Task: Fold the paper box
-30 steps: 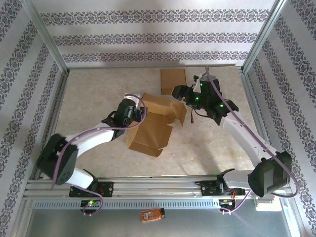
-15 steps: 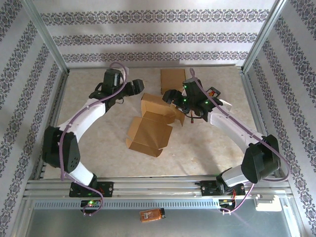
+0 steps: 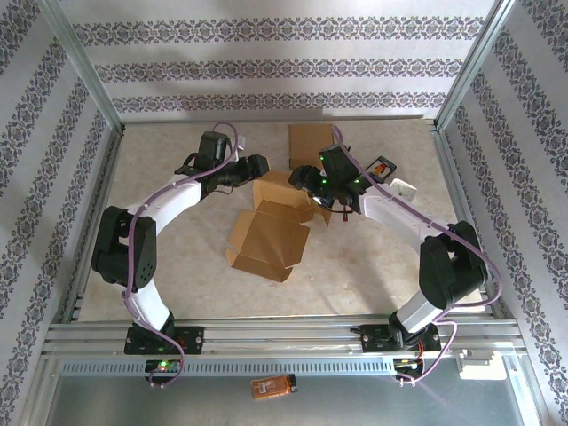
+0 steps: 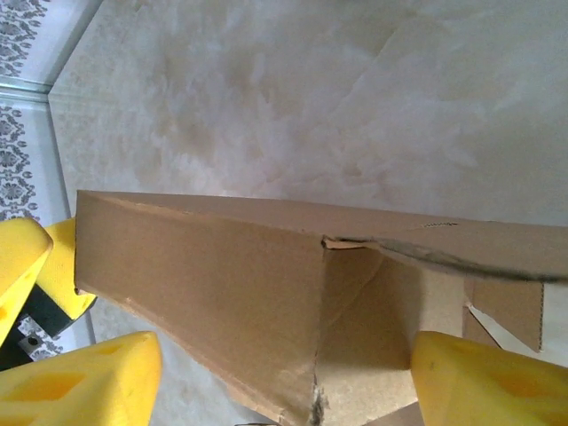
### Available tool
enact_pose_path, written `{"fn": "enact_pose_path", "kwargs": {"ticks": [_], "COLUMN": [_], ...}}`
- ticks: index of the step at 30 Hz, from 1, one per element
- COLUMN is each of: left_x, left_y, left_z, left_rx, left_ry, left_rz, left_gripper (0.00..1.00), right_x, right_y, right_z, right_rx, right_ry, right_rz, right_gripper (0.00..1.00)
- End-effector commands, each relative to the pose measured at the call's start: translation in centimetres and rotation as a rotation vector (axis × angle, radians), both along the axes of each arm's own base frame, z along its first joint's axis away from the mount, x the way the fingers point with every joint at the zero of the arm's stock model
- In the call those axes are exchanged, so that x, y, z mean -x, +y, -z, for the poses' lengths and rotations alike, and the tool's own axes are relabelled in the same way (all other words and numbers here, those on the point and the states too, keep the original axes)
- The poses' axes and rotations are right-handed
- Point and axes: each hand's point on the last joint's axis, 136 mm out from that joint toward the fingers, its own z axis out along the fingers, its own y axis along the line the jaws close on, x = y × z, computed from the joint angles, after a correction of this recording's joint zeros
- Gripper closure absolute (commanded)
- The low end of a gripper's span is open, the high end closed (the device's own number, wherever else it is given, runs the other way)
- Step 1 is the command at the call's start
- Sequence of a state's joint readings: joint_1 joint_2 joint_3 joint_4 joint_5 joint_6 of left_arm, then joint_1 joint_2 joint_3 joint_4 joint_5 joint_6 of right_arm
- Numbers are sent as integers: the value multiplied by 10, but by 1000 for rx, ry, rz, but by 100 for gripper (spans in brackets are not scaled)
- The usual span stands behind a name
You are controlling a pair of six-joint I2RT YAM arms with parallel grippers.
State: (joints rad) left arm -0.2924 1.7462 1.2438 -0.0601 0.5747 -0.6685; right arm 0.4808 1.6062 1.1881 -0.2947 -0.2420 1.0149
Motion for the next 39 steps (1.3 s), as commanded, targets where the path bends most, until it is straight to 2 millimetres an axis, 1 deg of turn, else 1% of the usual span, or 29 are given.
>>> {"fn": "enact_pose_path", "kwargs": {"ticks": [1, 3, 6, 10, 14, 16, 18, 19, 21, 24, 27, 29, 33, 36, 39], "left_x": [3, 11, 27, 45, 55, 57, 56, 55, 52, 47, 42, 38, 29, 25, 21], "left_y": [-6, -5, -1, 15, 22, 25, 26, 26, 28, 27, 28, 29, 29, 23, 21], "left_z": [2, 5, 8, 13, 9, 5, -1, -4, -8, -13, -12, -12, -13, -11, -5], "left_rx": [54, 42, 3, -36, -20, -30, -40, -48, -67, -74, -79, -79, -74, -61, -54], "left_ry": [0, 1, -8, -12, -40, -51, -67, -77, -89, -102, -101, -102, -93, -73, -62], "left_rz": [23, 13, -19, -129, -179, -185, -184, -179, -180, -171, -171, -177, -172, -148, -149], "left_gripper": [38, 41, 45, 47, 46, 41, 33, 30, 29, 28, 28, 28, 28, 31, 34], "right_x": [-9, -11, -13, -15, -15, -15, -14, -13, -9, 3, 18, 28, 42, 41, 31], "right_y": [14, 12, 13, 20, 19, 13, 8, 4, -4, -19, -30, -34, -31, -25, -15], "right_z": [-15, -12, -9, -7, -5, -10, -17, -23, -30, -32, -25, -16, 5, 18, 29], "right_rx": [-28, 8, 43, 63, 101, 127, 151, 160, 178, 192, 197, 218, 208, 195, 189], "right_ry": [-44, -51, -62, -66, -73, -95, -121, -138, -156, -166, -174, -182, -167, -155, -164], "right_rz": [-25, -26, -49, -96, -100, -90, -90, -87, -79, -58, -51, -64, -80, -70, -71], "right_gripper": [29, 30, 33, 37, 37, 34, 31, 30, 29, 28, 29, 31, 33, 33, 32]}}
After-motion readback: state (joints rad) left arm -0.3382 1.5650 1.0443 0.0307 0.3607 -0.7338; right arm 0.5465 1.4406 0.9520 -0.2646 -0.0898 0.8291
